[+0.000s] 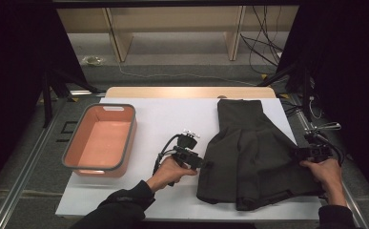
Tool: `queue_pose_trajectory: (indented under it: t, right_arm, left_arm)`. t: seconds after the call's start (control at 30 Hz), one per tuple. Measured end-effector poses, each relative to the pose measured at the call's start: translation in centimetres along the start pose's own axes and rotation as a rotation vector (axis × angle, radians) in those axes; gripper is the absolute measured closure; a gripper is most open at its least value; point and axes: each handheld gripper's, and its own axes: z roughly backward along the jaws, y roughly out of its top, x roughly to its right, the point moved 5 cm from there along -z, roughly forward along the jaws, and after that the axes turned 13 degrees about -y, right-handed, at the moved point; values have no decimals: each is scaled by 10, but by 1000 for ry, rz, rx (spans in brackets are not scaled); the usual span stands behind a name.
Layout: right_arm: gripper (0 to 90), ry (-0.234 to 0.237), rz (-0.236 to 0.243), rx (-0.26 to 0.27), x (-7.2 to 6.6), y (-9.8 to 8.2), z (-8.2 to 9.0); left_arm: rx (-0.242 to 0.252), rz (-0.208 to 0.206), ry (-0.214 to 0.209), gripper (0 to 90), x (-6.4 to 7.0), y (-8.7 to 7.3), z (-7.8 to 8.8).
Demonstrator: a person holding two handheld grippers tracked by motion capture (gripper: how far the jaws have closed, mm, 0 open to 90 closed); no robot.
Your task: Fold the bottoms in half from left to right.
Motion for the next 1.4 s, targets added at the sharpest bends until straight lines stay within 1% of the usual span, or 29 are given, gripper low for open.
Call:
queue_pose_trajectory:
  t: [0.03,0.07,0.13,0.17,0.23,0.27,0.3,0.33,0.37,0.4,0.43,0.47,0.5,0.53,0.57,0.6,0.63,0.67,0.7,0.73,0.8,0.83,0.93,1.07,1.17,1.27,1.4]
  right_arm:
    - [553,2,-1,1,0,0,0]
    - [533,6,-5,4,-1,1,0]
    - [505,14,-13,10,-1,2,1]
    - [497,19,-13,14,-1,3,1]
    - [481,19,-8,13,-2,3,1]
    - [478,20,-6,13,-2,3,1]
    - [473,22,-6,13,-3,3,1]
    - [465,20,-6,15,-3,4,0]
    - [460,22,-6,15,-3,4,0]
    - [452,25,-2,18,-3,5,0]
    - [447,22,2,15,-4,5,0]
    - [443,21,6,18,-4,6,-1]
    - [436,24,5,17,-4,6,0]
    - [427,27,6,21,-5,7,-1]
    - [419,23,6,22,-5,8,-1]
    - [410,24,7,23,-5,9,-1]
    - [402,28,8,29,-5,10,-2]
    - [397,29,10,28,-5,11,-2]
    - [393,30,11,26,-5,12,-3]
    - [387,28,13,29,-5,13,-4]
    - [381,36,11,33,-5,16,-5]
    - [380,41,3,36,-5,17,-5]
    - [371,43,-3,36,-4,20,-8]
    - [352,49,-1,24,-5,19,-15]
    - [328,53,-13,21,-5,19,-17]
    - [310,47,6,15,-6,19,-19]
    - [289,37,6,-2,-6,18,-25]
  left_arm:
    - [0,13,-9,223,0,1,-4]
    - [-7,15,-12,223,0,1,-8]
    - [-19,21,-5,223,-1,0,-16]
    - [-30,26,-9,224,0,-1,-20]
    - [-56,25,-13,236,1,-5,-27]
    - [-63,30,-17,248,1,-6,-30]
    - [-72,43,-32,267,2,-8,-34]
    - [-62,42,-34,295,3,-10,-37]
    - [-60,30,-26,292,5,-10,-38]
    - [-66,21,-31,316,7,-10,-39]
    - [-75,31,-55,352,8,-11,-40]
    - [-69,41,-71,394,9,-12,-41]
    - [-68,33,-71,439,10,-14,-42]
    - [-74,20,-75,522,11,-16,-43]
    - [-79,12,-77,573,11,-17,-43]
    - [-81,18,-89,636,12,-18,-43]
    - [-79,21,-92,695,13,-18,-43]
    - [-78,18,-92,730,13,-18,-42]
    - [-80,6,-92,767,14,-17,-40]
    - [-72,12,-93,803,16,-17,-40]
    - [-73,-4,-96,828,17,-17,-37]
    - [-71,-5,-96,837,18,-17,-36]
    - [-61,-11,-100,844,22,-16,-34]
    - [-62,-36,-105,846,30,-15,-31]
    - [-62,-31,-113,845,30,-15,-30]
    - [-62,-26,-115,842,29,-16,-30]
    - [-67,-24,-121,834,29,-15,-31]
